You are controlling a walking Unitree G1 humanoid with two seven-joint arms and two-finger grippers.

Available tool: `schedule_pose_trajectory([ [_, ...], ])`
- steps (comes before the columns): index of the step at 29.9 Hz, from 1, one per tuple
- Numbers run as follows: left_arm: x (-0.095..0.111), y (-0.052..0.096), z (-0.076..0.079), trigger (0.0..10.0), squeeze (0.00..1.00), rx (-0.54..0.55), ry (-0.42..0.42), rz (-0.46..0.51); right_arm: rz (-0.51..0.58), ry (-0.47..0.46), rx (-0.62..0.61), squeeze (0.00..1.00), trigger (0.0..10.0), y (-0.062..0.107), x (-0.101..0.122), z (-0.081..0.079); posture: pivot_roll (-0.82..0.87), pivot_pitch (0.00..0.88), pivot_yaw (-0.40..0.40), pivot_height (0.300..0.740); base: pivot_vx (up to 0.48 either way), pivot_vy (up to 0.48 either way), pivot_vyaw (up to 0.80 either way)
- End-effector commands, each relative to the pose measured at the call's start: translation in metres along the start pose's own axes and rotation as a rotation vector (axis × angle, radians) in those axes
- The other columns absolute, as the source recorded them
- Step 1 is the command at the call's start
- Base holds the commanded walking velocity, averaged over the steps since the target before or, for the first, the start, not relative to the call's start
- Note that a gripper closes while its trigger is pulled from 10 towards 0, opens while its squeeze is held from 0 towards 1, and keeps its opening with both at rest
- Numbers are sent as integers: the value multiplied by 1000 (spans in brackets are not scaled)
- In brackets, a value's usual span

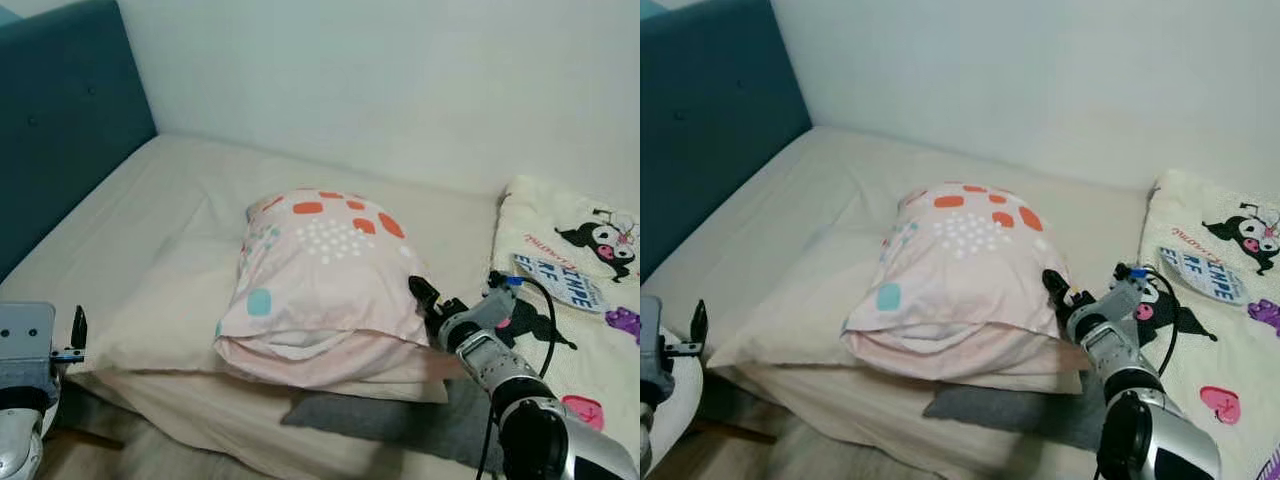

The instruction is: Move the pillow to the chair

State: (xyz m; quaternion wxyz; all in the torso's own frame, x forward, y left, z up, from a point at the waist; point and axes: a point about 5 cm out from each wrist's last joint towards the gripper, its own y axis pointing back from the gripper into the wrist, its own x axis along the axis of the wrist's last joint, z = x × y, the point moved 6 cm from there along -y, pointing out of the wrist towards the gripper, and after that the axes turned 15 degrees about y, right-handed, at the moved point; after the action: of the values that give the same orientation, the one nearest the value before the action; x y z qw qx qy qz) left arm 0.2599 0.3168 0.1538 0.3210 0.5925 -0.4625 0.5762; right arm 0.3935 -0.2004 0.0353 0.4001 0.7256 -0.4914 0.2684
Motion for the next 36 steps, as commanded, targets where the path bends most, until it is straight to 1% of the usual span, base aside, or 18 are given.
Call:
schedule_pose_trajectory([
  [1, 1, 2, 0, 10000, 0, -15, -27, -17, -106, 12, -24, 0, 10000, 3, -29, 4, 120, 175, -16, 740, 0, 0, 0],
  [2, 1, 2, 0, 10000, 0, -15, -27, -17, -106, 12, -24, 0, 10000, 3, -29, 4, 120, 175, -16, 740, 0, 0, 0],
  [3, 1, 2, 1, 10000, 0, -17, -27, -25, -78, 11, -39, 0, 10000, 6, -22, 11, 115, 174, -14, 740, 0, 0, 0],
  [5, 1, 2, 1, 10000, 0, -18, -27, -28, -59, 0, -42, 0, 10000, 7, -18, 14, 115, 174, -14, 740, 0, 0, 0],
  [9, -1, 2, 7, 10000, 0, -24, -19, -44, 30, -29, -79, 0, 10000, 16, 6, 33, 98, 162, -16, 740, 0, 0, 0],
  [10, -1, 2, 7, 10000, 0, -24, -19, -44, 30, -29, -79, 0, 10000, 16, 6, 33, 98, 162, -16, 740, 0, 0, 0],
  [13, -2, -1, 10, 10000, 0, -28, -12, -49, 60, -49, -81, 0, 10000, 22, 12, 42, 90, 153, -16, 740, 0, 0, 0],
  [15, -1, -1, 11, 10000, 0, -28, -11, -50, 65, -56, -79, 0, 10000, 24, 12, 43, 90, 153, -16, 740, 0, 0, 0],
  [17, -1, -2, 12, 10000, 0, -29, -9, -50, 67, -66, -70, 0, 10000, 25, 11, 43, 87, 148, -16, 740, 0, 0, 0],
  [18, -1, -5, 15, 10000, 0, -35, -7, -49, 80, -118, -16, 0, 10000, 25, 5, 37, 82, 139, -15, 740, 0, 0, 0],
  [20, 0, -6, 18, 10000, 0, -42, -10, -46, 82, -171, 20, 0, 10000, 25, -3, 32, 82, 138, -15, 740, 0, 0, 0],
  [23, 0, -6, 18, 10000, 0, -44, -12, -44, 79, -194, 31, 0, 10000, 25, -7, 30, 82, 138, -15, 740, 0, 0, 0],
  [24, 0, -6, 19, 10000, 0, -45, -13, -43, 72, -212, 37, 0, 10000, 26, -14, 30, 93, 132, -22, 740, 0, 0, 0],
  [27, 3, -5, 19, 10000, 0, -49, -27, -35, 102, -311, 45, 0, 10000, 31, -26, 31, 99, 130, -25, 740, 0, 0, 0],
  [29, 3, -5, 19, 10000, 0, -49, -27, -35, 102, -311, 45, 0, 10000, 31, -26, 31, 99, 130, -25, 740, 0, 0, 0],
  [33, 3, -2, 17, 10000, 0, -48, -33, -37, 105, -342, 42, 0, 10000, 34, -32, 34, 103, 129, -26, 740, 0, 0, 0],
  [34, 3, -2, 15, 10000, 0, -46, -34, -39, 76, -325, 19, 0, 10000, 35, -40, 36, 101, 126, -29, 740, 0, 0, 0],
  [36, 2, -1, 15, 10000, 0, -46, -34, -42, 32, -261, -61, 0, 10000, 40, -52, 48, 101, 123, -31, 740, 0, 0, 0],
])
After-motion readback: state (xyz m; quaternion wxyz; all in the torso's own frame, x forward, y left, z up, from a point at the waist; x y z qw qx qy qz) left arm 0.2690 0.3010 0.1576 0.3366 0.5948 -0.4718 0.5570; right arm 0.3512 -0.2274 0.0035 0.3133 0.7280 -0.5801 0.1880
